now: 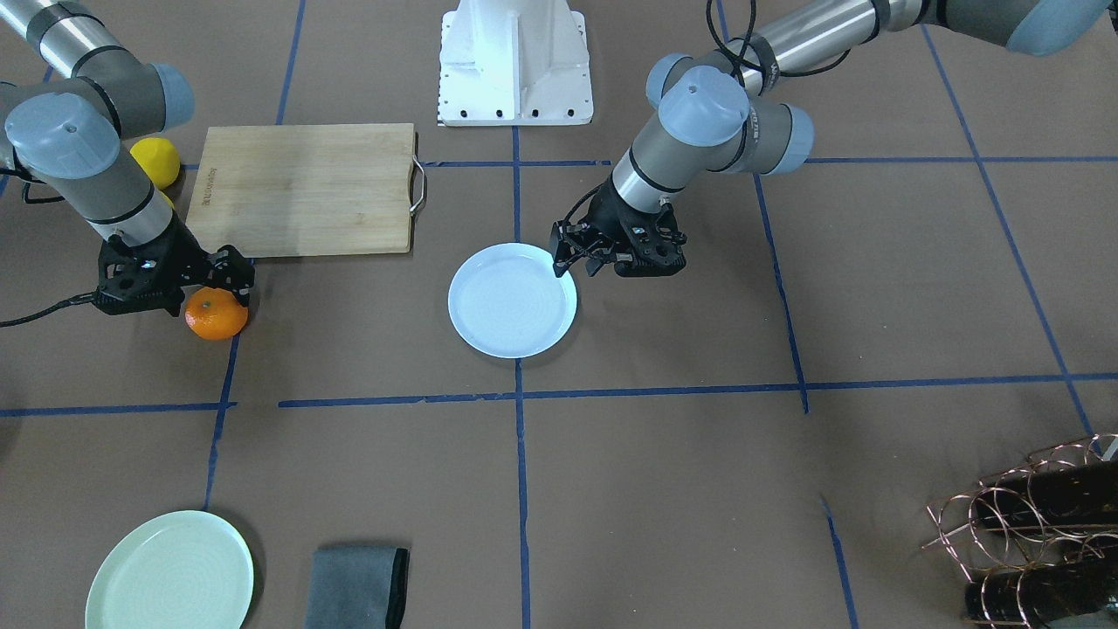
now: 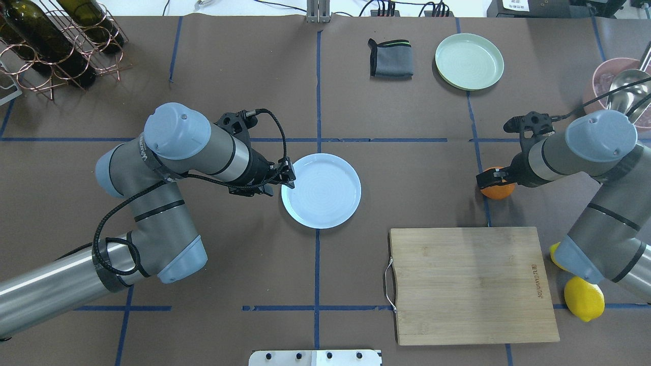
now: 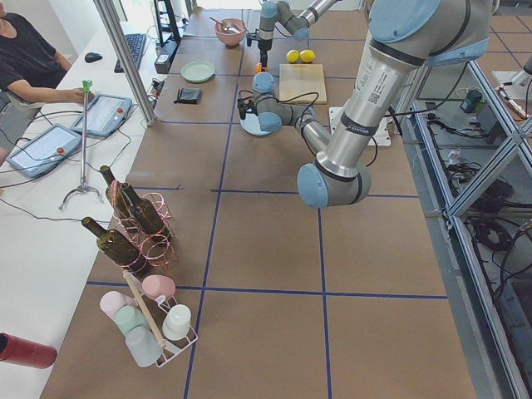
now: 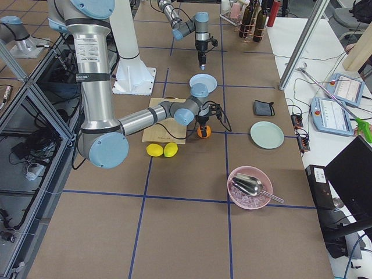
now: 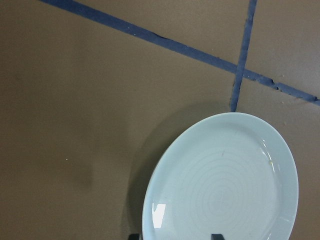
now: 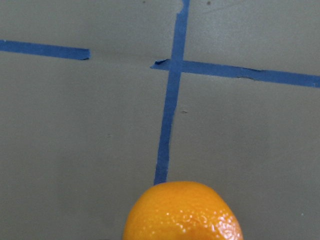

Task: Pick orange to plate
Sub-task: 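Hold the plate with the left gripper while the right gripper grasps the orange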

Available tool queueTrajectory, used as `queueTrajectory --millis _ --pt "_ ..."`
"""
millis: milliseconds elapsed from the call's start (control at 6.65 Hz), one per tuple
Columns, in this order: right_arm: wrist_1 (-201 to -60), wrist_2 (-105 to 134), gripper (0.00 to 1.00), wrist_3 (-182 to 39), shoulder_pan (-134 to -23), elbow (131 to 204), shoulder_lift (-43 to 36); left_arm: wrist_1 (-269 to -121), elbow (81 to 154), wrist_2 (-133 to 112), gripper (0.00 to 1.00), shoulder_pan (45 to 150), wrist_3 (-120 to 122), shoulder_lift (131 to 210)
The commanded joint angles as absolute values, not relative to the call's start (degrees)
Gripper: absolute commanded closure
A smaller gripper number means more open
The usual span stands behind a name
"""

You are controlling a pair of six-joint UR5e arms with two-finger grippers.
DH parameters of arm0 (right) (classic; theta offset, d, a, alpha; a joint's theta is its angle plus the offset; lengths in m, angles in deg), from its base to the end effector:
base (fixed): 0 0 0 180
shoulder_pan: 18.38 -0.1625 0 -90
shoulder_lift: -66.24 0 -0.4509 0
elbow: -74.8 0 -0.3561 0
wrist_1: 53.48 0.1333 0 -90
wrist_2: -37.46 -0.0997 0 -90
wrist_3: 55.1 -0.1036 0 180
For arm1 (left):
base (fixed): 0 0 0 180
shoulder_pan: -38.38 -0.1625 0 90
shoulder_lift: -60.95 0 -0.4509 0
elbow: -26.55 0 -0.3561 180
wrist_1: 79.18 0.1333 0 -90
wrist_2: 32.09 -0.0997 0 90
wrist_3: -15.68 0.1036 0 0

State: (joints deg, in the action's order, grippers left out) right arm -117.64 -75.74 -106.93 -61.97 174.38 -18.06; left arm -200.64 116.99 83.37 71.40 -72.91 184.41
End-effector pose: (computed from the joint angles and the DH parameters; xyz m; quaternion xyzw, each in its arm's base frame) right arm -0.3172 -0.4297 0.5235 0.0828 -0.3833 -0.0272 0.9195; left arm 0.5140 -0.4399 0.2884 -0.0213 0.5580 -0.1091 0.8224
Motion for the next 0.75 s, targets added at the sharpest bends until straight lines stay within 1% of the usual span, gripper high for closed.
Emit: queueTrajectory --millis 0,301,451,602 --pt "-117.6 -74.8 0.0 -106.9 -61.4 172.6 -17.5 -200.6 117.0 83.3 0.43 71.4 -72.8 184.4" --pt "-117.6 -74.1 0.02 -106.8 -61.3 170.8 -15.9 -200.6 117.2 83.3 0.42 71.4 -72.9 184.4" --pt "-117.6 -74.1 0.28 -106.9 -61.3 170.8 -15.8 -200.6 117.3 83.3 0.42 71.4 -73.0 184.4" --pt "-117.6 -74.2 0.78 -106.9 -61.5 171.0 -15.9 -200.6 117.5 83.3 0.42 71.4 -73.0 184.3"
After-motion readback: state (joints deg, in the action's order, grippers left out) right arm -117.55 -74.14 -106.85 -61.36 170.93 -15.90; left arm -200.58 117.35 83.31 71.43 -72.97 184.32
